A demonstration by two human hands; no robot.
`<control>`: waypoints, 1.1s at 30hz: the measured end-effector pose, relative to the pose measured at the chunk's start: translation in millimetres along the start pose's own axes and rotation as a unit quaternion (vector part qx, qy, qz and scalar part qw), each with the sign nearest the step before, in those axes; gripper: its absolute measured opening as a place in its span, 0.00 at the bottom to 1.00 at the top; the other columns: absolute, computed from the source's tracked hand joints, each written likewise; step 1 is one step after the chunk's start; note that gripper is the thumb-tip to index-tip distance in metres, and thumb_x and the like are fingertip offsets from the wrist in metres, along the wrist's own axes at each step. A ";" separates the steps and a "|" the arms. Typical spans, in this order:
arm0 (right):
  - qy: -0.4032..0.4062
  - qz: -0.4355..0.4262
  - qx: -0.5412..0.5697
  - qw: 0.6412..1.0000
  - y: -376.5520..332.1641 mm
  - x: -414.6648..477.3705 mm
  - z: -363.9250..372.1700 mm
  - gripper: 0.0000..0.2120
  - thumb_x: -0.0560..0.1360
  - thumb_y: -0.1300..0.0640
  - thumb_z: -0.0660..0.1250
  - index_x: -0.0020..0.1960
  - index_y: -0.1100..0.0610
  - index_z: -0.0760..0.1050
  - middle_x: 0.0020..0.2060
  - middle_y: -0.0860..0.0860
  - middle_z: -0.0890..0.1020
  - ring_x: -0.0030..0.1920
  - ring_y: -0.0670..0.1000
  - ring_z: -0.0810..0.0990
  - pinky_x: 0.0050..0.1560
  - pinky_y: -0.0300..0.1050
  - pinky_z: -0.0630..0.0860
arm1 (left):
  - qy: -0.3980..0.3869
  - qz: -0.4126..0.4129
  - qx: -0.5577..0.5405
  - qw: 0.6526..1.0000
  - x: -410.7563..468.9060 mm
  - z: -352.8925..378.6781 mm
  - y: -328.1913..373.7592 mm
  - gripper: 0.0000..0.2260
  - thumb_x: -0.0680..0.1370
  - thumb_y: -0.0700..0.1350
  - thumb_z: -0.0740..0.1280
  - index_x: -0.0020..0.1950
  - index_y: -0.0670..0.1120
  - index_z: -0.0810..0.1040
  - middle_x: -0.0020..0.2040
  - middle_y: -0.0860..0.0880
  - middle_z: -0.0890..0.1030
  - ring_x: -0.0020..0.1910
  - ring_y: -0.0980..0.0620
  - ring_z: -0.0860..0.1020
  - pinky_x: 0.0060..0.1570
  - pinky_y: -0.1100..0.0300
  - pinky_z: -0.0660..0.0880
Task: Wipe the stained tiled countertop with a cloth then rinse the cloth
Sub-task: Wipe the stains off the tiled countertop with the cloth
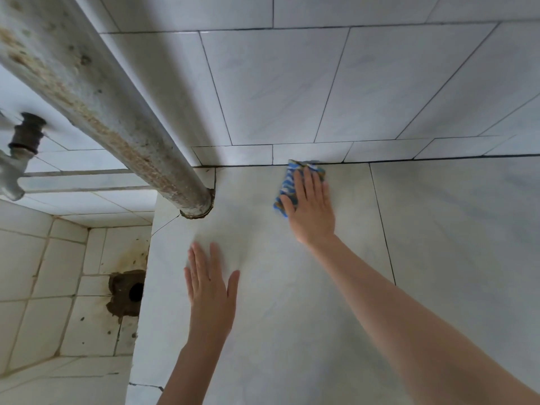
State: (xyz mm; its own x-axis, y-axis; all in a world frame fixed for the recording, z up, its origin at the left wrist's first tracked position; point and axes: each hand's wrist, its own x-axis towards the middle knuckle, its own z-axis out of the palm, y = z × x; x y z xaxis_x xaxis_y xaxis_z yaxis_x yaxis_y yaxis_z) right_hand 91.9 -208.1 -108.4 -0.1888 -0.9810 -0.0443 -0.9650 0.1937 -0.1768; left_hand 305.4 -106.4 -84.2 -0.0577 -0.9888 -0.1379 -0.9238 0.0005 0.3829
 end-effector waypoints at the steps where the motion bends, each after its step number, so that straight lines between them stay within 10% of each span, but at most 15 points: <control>1: 0.007 0.015 0.001 1.000 3.6 -1.9 -0.8 0.33 0.78 0.40 0.41 0.77 0.58 0.51 0.76 0.56 0.54 0.76 0.55 0.52 0.72 0.45 0.35 | -0.003 0.001 0.004 1.000 1.8 1.6 2.6 0.35 0.76 0.65 0.38 0.76 0.46 0.49 0.76 0.41 0.46 0.74 0.47 0.40 0.71 0.50 0.42; 9: -0.023 -0.145 0.009 0.989 -57.6 2.5 9.9 0.25 0.77 0.48 0.49 0.69 0.53 0.70 0.67 0.62 0.71 0.69 0.63 0.69 0.69 0.57 0.64 | -0.013 0.007 0.089 0.996 5.6 13.4 3.3 0.30 0.78 0.61 0.42 0.75 0.44 0.55 0.75 0.42 0.56 0.74 0.38 0.52 0.68 0.40 0.50; 18: -0.023 -0.132 -0.056 0.989 37.9 10.4 -4.9 0.23 0.78 0.45 0.46 0.61 0.52 0.75 0.73 0.58 0.65 0.73 0.65 0.59 0.70 0.64 0.54 | -0.014 0.006 0.077 0.997 4.5 16.2 5.2 0.32 0.78 0.63 0.40 0.75 0.44 0.52 0.76 0.43 0.51 0.74 0.39 0.48 0.69 0.38 0.47; 22: -0.032 0.004 -0.086 0.996 113.9 4.3 -12.7 0.33 0.76 0.41 0.34 0.75 0.52 0.58 0.77 0.56 0.50 0.76 0.59 0.45 0.73 0.58 0.42 | -0.031 -0.006 0.074 0.997 5.4 15.4 6.6 0.36 0.76 0.65 0.35 0.76 0.44 0.51 0.77 0.44 0.49 0.75 0.39 0.45 0.69 0.38 0.45; 28: -0.006 0.074 -0.084 0.994 130.9 -16.8 -17.2 0.35 0.80 0.45 0.30 0.72 0.63 0.63 0.74 0.65 0.56 0.73 0.69 0.51 0.72 0.61 0.40 | -0.035 -0.008 0.078 0.996 5.6 15.7 7.3 0.35 0.76 0.64 0.37 0.75 0.44 0.53 0.76 0.42 0.52 0.74 0.38 0.48 0.68 0.36 0.48; 33: 0.030 -0.056 -0.025 0.998 55.0 -36.1 -2.0 0.23 0.78 0.55 0.50 0.63 0.66 0.74 0.67 0.64 0.70 0.69 0.68 0.65 0.70 0.62 0.57 | -0.017 -0.005 0.052 0.998 0.9 16.2 11.5 0.34 0.76 0.64 0.38 0.75 0.44 0.52 0.77 0.43 0.51 0.75 0.46 0.46 0.69 0.39 0.45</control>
State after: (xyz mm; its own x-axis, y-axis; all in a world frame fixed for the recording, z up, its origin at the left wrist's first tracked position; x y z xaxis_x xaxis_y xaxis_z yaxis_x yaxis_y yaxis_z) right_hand 45.2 -162.0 -114.5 -0.0883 -0.9955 0.0331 -0.9883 0.0835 -0.1275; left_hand 288.6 -104.9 -94.7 -0.0601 -0.9833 -0.1721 -0.9587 0.0089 0.2844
